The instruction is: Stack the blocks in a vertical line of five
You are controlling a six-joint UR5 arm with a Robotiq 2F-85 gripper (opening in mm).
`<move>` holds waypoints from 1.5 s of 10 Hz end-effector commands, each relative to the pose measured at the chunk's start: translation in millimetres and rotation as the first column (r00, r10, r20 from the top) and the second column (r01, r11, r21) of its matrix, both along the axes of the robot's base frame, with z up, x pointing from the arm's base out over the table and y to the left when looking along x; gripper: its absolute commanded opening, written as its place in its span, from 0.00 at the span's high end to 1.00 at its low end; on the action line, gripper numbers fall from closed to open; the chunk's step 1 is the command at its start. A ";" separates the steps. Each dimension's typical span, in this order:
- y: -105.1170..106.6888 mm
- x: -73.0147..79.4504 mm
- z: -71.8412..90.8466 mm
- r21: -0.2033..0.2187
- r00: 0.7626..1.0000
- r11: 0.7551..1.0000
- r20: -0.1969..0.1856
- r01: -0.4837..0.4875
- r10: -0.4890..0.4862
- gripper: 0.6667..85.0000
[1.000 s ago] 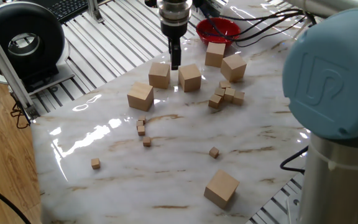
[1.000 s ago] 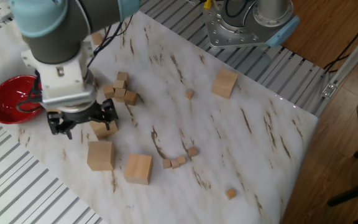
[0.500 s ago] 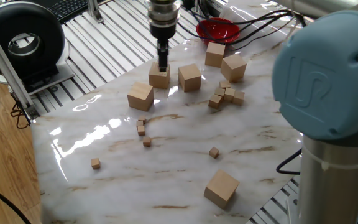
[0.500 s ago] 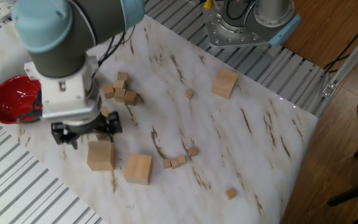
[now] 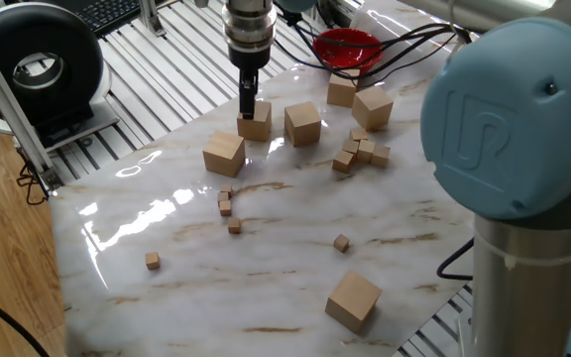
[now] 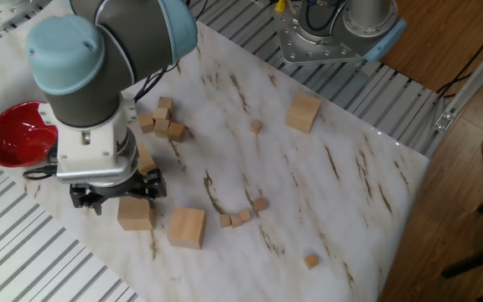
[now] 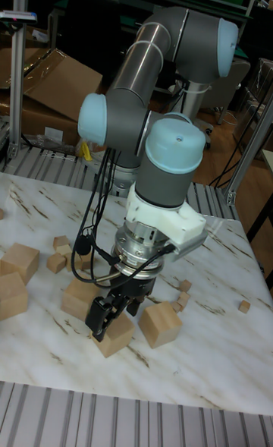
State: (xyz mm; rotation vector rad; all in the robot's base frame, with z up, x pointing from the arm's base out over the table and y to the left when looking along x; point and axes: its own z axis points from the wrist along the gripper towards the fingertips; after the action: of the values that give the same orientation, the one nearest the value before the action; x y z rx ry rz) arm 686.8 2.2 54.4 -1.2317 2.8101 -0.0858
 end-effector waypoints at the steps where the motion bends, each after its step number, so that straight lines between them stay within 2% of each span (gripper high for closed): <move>1: -0.8 -1.2 -6.1 0.014 1.000 1.000 0.009 0.015 -0.015 0.00; 2: 12.4 -1.4 -7.3 0.065 0.999 0.997 0.014 0.042 -0.043 0.00; 3: 14.3 0.4 -7.6 0.072 0.999 0.996 0.022 0.047 -0.048 0.00; 11: 1.4 -12.9 -18.0 0.076 0.998 0.996 0.028 0.051 -0.053 0.00; 12: 2.1 -13.3 -18.0 0.082 0.996 0.994 0.025 0.078 -0.081 0.02; 13: 8.1 -13.8 -17.6 0.110 0.991 0.986 0.018 0.128 -0.131 0.17; 14: 8.8 -11.3 -17.1 0.117 0.990 0.984 0.029 0.134 -0.138 0.19; 15: 13.0 -11.2 -16.8 0.135 0.985 0.976 0.025 0.168 -0.173 0.32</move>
State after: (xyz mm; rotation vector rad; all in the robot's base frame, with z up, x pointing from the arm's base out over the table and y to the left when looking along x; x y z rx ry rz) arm 674.2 8.7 36.1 -1.0523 2.8196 0.0186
